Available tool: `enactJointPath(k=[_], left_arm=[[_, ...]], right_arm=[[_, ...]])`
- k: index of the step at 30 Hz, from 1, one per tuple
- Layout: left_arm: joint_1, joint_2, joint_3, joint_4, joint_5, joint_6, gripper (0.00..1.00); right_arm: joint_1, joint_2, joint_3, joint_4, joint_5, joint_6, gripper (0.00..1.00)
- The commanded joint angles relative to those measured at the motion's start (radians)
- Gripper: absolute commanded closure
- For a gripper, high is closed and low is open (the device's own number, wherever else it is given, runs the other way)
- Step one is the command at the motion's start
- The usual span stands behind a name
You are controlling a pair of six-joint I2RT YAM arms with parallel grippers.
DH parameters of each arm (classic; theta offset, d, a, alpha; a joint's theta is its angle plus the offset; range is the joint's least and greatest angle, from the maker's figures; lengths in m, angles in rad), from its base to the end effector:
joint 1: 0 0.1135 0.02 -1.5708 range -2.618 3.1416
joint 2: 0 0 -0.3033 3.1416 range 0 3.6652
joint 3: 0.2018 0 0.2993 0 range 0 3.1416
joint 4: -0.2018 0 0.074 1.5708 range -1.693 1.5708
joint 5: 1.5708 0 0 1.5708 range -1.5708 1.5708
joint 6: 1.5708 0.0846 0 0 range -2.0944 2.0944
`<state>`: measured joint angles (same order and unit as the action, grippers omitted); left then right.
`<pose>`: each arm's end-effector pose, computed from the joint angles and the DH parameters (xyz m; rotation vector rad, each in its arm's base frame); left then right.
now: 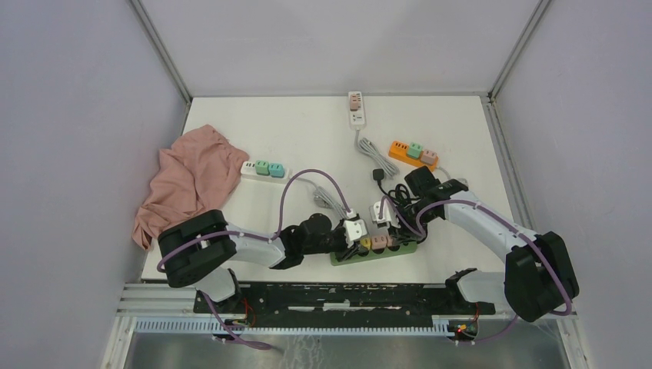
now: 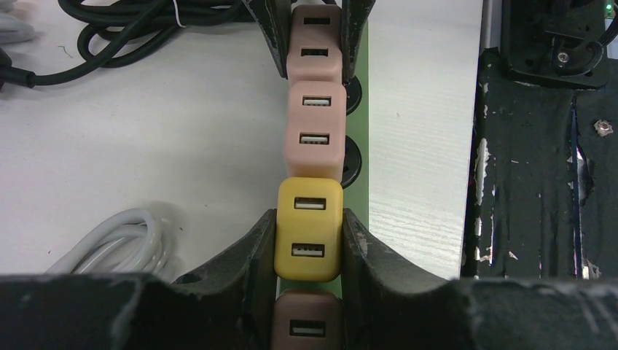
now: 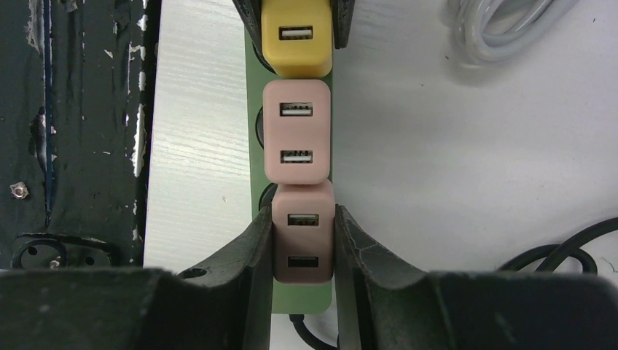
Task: Pull the plug off the socket
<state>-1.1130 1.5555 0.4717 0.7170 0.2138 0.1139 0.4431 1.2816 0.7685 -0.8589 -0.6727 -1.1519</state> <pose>0.1394 -0.3236 0.1295 1.2874 1.5693 -0.8570 0.1997 0.1531 0.1751 -1.9410 1.7668 0.7694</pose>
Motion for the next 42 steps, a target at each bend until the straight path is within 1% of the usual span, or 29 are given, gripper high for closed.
enactJointPath(k=[1, 6, 9, 10, 12, 13, 14, 15, 17, 19, 21, 24, 26, 28, 29, 32, 33, 35, 37, 40, 42], left_arm=[[-0.002, -0.001, -0.022, -0.07, -0.048, 0.043, 0.97], [0.005, -0.002, -0.03, -0.09, -0.068, 0.05, 0.97], [0.005, 0.004, -0.028, -0.085, -0.063, 0.05, 0.97], [0.005, 0.009, -0.024, -0.084, -0.06, 0.05, 0.97], [0.005, 0.018, -0.015, -0.085, -0.056, 0.049, 0.97], [0.006, 0.021, -0.013, -0.085, -0.055, 0.049, 0.97], [0.006, 0.024, -0.012, -0.085, -0.053, 0.048, 0.97], [0.006, 0.025, -0.013, -0.085, -0.054, 0.046, 0.97], [0.008, 0.024, -0.019, -0.091, -0.056, 0.048, 0.97], [0.017, 0.018, -0.028, -0.101, -0.059, 0.05, 0.97], [0.033, 0.011, -0.04, -0.102, -0.049, 0.051, 0.97], [0.053, -0.002, -0.047, -0.106, -0.027, 0.051, 0.97], [0.056, -0.006, -0.045, -0.109, -0.021, 0.051, 0.97], [0.056, -0.002, -0.041, -0.107, -0.012, 0.048, 0.97], [0.056, 0.004, -0.038, -0.105, -0.008, 0.044, 0.97], [0.056, 0.025, -0.025, -0.103, 0.006, 0.037, 0.97], [0.056, 0.032, -0.02, -0.108, 0.009, 0.038, 0.97], [0.056, 0.037, -0.014, -0.12, 0.009, 0.037, 0.97], [0.056, 0.035, -0.015, -0.131, 0.006, 0.041, 0.97], [0.057, 0.025, -0.026, -0.134, -0.001, 0.046, 0.97], [0.058, 0.023, -0.027, -0.138, -0.002, 0.049, 0.97]], right_arm=[[-0.01, -0.029, 0.041, 0.036, -0.029, 0.061, 1.0], [-0.006, -0.028, 0.017, -0.134, -0.135, -0.209, 1.0], [0.024, -0.038, 0.005, -0.154, -0.188, -0.256, 1.0], [0.035, -0.037, 0.008, -0.14, -0.197, -0.241, 1.0], [0.043, -0.032, 0.02, -0.062, -0.202, -0.098, 1.0], [0.042, -0.03, 0.029, 0.008, -0.189, -0.014, 1.0], [0.04, -0.03, 0.038, 0.044, -0.167, 0.053, 1.0], [0.031, -0.031, 0.045, 0.06, -0.15, 0.08, 1.0], [-0.005, -0.041, 0.039, 0.058, -0.124, 0.074, 1.0], [-0.049, -0.065, 0.019, 0.02, -0.115, 0.0, 1.0], [-0.079, -0.09, -0.006, -0.048, -0.148, -0.106, 1.0], [-0.077, -0.077, -0.032, -0.16, -0.221, -0.286, 1.0], [-0.044, -0.056, -0.034, -0.184, -0.232, -0.328, 1.0], [-0.005, -0.037, -0.028, -0.148, -0.206, -0.288, 1.0], [0.008, -0.032, -0.024, -0.113, -0.192, -0.24, 1.0], [0.015, -0.029, 0.01, 0.013, -0.194, -0.009, 1.0], [0.014, -0.031, 0.027, 0.033, -0.2, 0.044, 1.0], [-0.002, -0.035, 0.047, 0.051, -0.189, 0.096, 1.0], [-0.035, -0.039, 0.039, 0.045, -0.148, 0.079, 1.0], [-0.087, -0.055, 0.019, -0.013, -0.052, -0.017, 1.0], [-0.114, -0.073, 0.011, -0.07, -0.063, -0.103, 1.0]])
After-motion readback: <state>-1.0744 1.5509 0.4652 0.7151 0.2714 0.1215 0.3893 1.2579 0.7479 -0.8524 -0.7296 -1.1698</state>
